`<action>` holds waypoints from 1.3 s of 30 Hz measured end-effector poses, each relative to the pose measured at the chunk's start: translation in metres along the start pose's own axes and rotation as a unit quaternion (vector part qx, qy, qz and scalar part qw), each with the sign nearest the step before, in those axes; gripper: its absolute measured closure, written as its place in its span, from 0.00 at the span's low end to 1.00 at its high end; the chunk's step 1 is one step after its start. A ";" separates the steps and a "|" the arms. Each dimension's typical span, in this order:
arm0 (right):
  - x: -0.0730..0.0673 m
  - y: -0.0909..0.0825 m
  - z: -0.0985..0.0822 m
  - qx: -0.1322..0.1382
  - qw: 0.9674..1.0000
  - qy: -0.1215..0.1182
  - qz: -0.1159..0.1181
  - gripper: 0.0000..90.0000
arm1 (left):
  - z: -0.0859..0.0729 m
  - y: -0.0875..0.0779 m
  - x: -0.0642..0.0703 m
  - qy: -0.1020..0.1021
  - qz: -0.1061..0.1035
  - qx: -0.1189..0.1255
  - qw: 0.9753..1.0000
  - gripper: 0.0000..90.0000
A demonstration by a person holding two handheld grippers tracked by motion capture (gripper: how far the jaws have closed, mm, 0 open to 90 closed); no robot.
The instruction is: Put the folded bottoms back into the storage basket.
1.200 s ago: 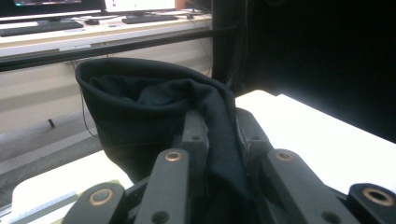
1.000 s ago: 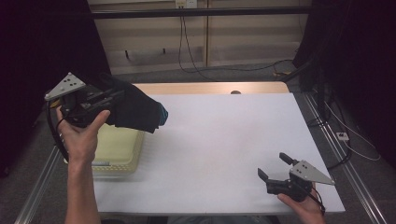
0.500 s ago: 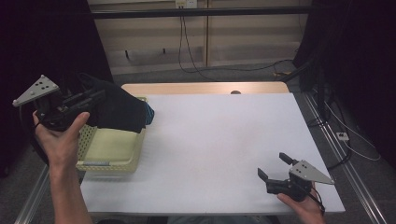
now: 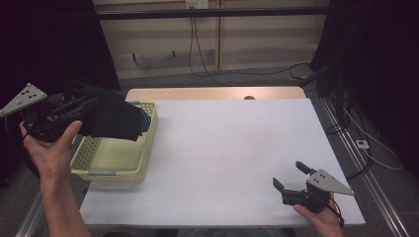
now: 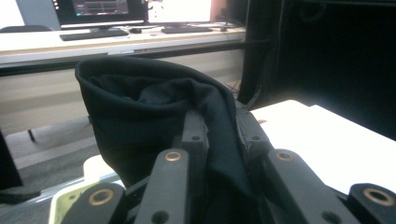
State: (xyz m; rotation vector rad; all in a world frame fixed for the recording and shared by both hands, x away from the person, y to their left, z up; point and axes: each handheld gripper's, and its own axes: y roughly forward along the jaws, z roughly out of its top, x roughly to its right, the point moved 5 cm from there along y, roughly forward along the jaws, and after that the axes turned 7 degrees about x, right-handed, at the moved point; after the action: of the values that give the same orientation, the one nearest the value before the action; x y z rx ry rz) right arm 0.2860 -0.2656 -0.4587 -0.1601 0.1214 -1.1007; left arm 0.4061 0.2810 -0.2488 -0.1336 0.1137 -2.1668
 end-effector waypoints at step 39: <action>0.000 0.001 -0.001 -0.001 1.000 0.001 0.002 0.05 | -0.047 0.023 -0.032 -0.009 0.006 -0.124 0.992 0.85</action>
State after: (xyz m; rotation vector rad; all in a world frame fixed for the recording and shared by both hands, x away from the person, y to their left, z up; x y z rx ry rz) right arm 0.2866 -0.2650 -0.4594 -0.1600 0.1250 -1.0967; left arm 0.4362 0.2956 -0.3002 -0.2927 0.3720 -2.1324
